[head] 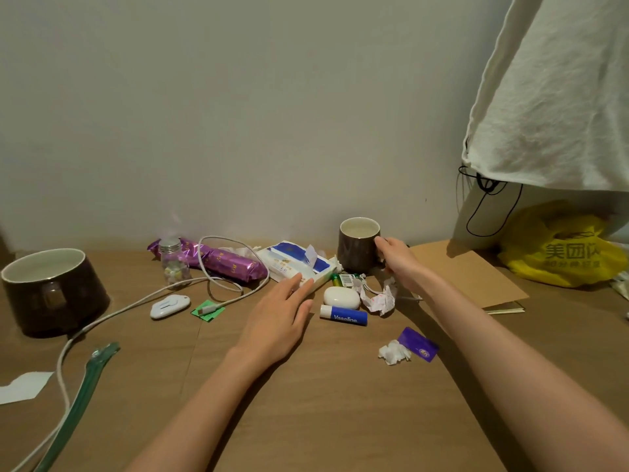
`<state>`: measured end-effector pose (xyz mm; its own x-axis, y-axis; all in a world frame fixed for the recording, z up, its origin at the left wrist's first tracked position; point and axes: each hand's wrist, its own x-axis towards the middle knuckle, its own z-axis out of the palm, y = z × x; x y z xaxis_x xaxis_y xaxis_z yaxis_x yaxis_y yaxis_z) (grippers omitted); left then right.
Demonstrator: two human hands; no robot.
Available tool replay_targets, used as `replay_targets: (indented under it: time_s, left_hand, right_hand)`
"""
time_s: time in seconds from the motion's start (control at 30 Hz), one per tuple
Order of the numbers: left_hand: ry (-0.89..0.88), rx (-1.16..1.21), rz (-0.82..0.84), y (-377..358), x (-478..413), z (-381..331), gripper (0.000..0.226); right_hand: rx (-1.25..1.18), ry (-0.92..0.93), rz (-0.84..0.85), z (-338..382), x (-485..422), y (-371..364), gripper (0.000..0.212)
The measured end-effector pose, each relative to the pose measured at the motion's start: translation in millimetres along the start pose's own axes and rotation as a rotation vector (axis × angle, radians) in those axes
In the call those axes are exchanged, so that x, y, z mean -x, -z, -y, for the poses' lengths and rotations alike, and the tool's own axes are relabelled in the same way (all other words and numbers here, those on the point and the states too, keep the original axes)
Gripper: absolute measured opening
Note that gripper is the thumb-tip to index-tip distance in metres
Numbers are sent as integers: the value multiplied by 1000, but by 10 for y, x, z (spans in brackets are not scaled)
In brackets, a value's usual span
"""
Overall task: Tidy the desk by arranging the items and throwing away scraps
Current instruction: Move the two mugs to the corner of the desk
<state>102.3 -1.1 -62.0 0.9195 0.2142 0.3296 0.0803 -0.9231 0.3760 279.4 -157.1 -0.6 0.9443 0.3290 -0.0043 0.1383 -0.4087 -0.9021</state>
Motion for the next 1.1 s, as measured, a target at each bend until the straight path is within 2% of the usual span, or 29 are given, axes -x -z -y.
replay_targets:
  time_s: [0.23, 0.4, 0.5, 0.63, 0.73, 0.83, 0.97, 1.1]
  left_hand:
    - [-50, 89, -256, 396, 158, -134, 50]
    - [-19, 94, -517, 959, 450, -68, 44]
    - [36, 69, -631, 1305, 680, 135, 41]
    - [216, 85, -741, 1618, 952, 544, 33]
    - [438, 187, -730, 1754, 1124, 853, 29]
    - [645, 390, -600, 1830, 1260, 1086, 30]
    - [736, 604, -426, 1865, 1301, 1134, 25]
    - [876, 856, -369, 1852, 1228, 1249, 42]
  right_hand:
    - [-16, 215, -76, 312, 367, 67, 33]
    - [-79, 341, -35, 591, 711, -7, 26]
    - [-122, 386, 16, 743, 896, -159, 25]
    - [-179, 441, 99, 908, 1112, -443, 26]
    - [-178, 515, 164, 998, 1256, -660, 27]
    - [-168, 592, 231, 1065, 1393, -863, 27]
    - [-150, 663, 297, 1125, 1539, -1106, 24]
    - [-80, 686, 333, 1113, 1586, -1306, 24]
